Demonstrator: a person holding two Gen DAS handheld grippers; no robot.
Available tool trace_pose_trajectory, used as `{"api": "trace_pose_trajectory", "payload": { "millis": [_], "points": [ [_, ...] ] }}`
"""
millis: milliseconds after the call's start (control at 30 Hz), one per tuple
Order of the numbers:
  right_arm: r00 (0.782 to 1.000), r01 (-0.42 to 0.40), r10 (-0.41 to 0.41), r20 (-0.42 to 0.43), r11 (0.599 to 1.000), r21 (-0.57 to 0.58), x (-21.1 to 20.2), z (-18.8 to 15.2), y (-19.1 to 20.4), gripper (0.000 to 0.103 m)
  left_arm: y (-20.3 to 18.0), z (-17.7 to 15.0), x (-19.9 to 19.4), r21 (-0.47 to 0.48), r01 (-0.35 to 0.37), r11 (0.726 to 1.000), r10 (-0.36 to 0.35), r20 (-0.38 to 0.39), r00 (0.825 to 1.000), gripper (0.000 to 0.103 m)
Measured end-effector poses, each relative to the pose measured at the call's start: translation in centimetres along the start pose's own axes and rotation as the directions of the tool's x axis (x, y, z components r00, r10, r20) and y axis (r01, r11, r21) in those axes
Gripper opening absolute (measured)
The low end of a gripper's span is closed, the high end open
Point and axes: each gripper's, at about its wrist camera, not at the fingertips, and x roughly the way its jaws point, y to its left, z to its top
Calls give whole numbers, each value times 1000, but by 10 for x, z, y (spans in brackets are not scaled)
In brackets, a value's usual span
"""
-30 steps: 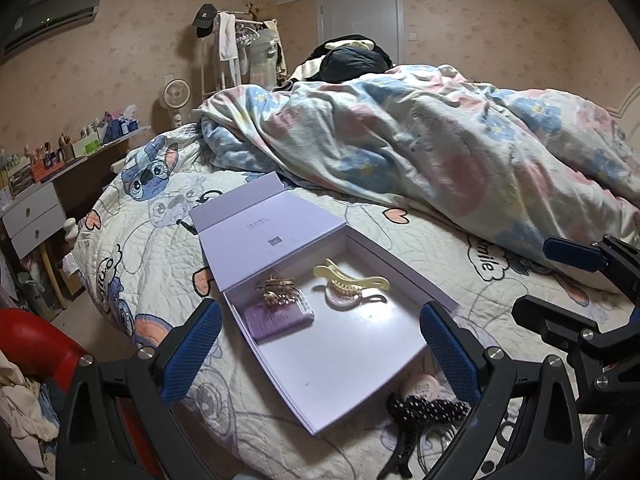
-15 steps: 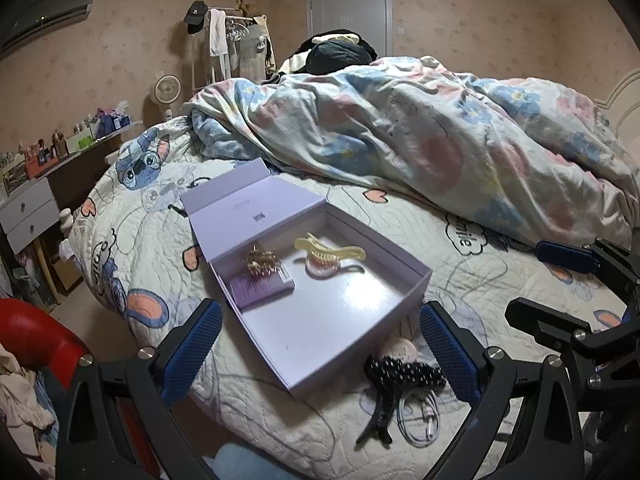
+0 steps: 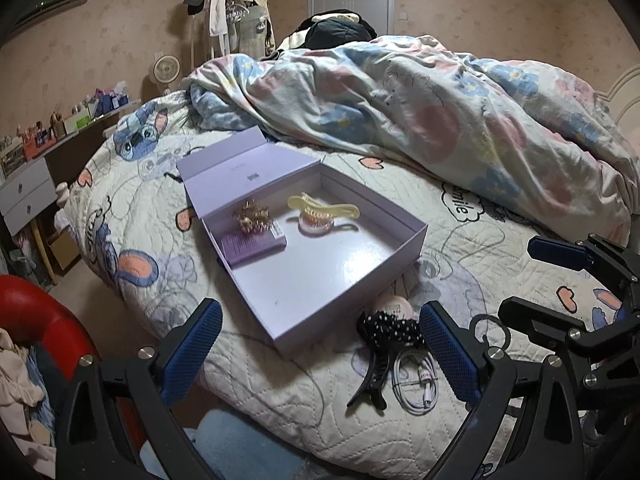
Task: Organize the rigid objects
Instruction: 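Withdraw both grippers from the lilac box toward the black clips, then grasp the black claw clip with the left gripper while the right gripper grasps the polka-dot scrunchie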
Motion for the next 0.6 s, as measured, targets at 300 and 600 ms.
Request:
{"api": "trace_pose_trajectory", "payload": {
  "millis": [300,600],
  "points": [
    [999,-27,28,-25,999,47,15,-23,-2,78,-6,-18,14,27,13,1000,-11,-52,999,101],
    [997,-38,44,-68,995,92,33,-42,-11,78,-11,-38,35,27,59,998,-56,-108,993,101]
  ]
}}
